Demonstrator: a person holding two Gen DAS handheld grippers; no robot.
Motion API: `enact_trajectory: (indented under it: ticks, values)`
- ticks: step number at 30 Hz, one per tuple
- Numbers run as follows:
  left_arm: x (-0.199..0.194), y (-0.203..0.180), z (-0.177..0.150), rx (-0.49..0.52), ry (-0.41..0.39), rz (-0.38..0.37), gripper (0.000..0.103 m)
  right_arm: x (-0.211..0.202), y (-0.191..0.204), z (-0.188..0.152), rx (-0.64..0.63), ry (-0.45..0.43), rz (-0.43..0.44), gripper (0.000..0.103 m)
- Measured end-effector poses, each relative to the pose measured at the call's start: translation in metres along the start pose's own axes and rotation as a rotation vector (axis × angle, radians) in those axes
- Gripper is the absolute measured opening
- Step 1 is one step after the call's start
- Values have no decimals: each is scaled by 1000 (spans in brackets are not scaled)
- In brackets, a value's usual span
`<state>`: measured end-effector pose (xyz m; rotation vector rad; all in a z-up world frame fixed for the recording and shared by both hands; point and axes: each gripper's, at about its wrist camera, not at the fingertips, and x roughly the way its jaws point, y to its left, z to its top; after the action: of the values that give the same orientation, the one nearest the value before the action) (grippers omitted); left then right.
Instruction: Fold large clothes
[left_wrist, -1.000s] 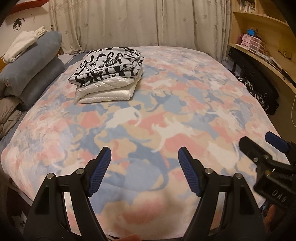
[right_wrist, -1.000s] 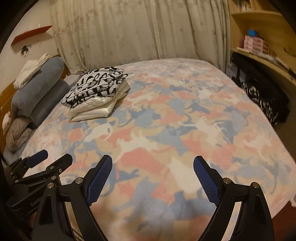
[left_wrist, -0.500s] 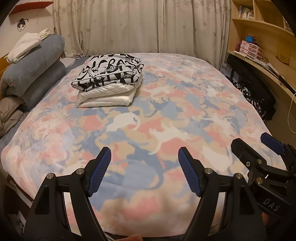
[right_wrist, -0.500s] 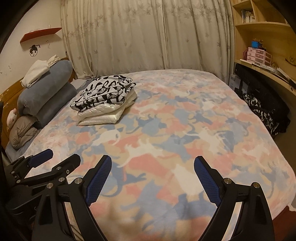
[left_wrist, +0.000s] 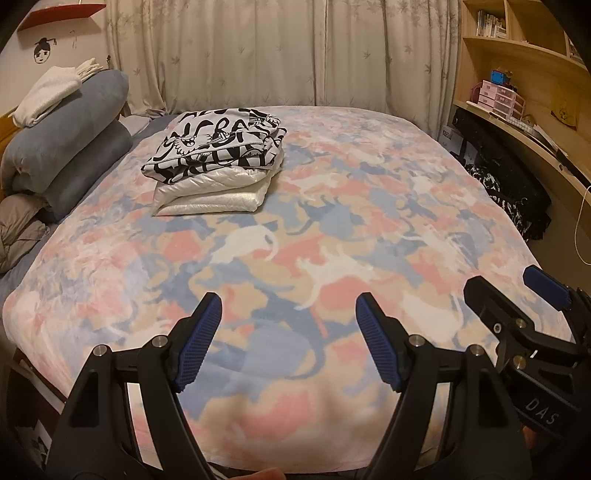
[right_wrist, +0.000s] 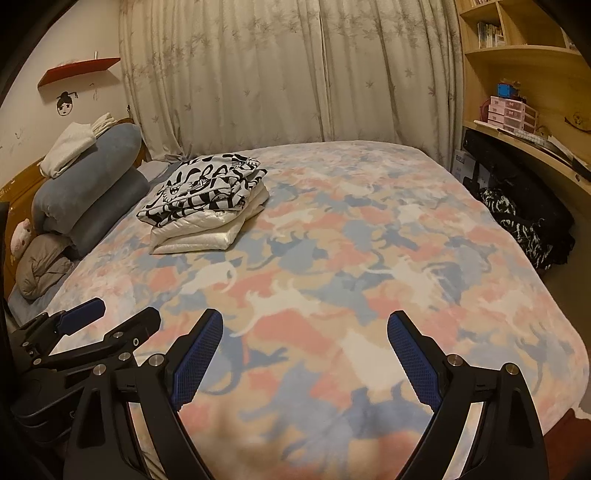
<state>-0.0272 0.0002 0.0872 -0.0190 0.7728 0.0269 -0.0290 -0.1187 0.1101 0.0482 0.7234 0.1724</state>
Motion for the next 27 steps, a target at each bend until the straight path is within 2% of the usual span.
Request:
enact_trajectory:
  ticks: [27]
  values:
    - [1, 2, 0, 0, 8, 5, 73, 0, 2, -3, 14, 6, -3, 92]
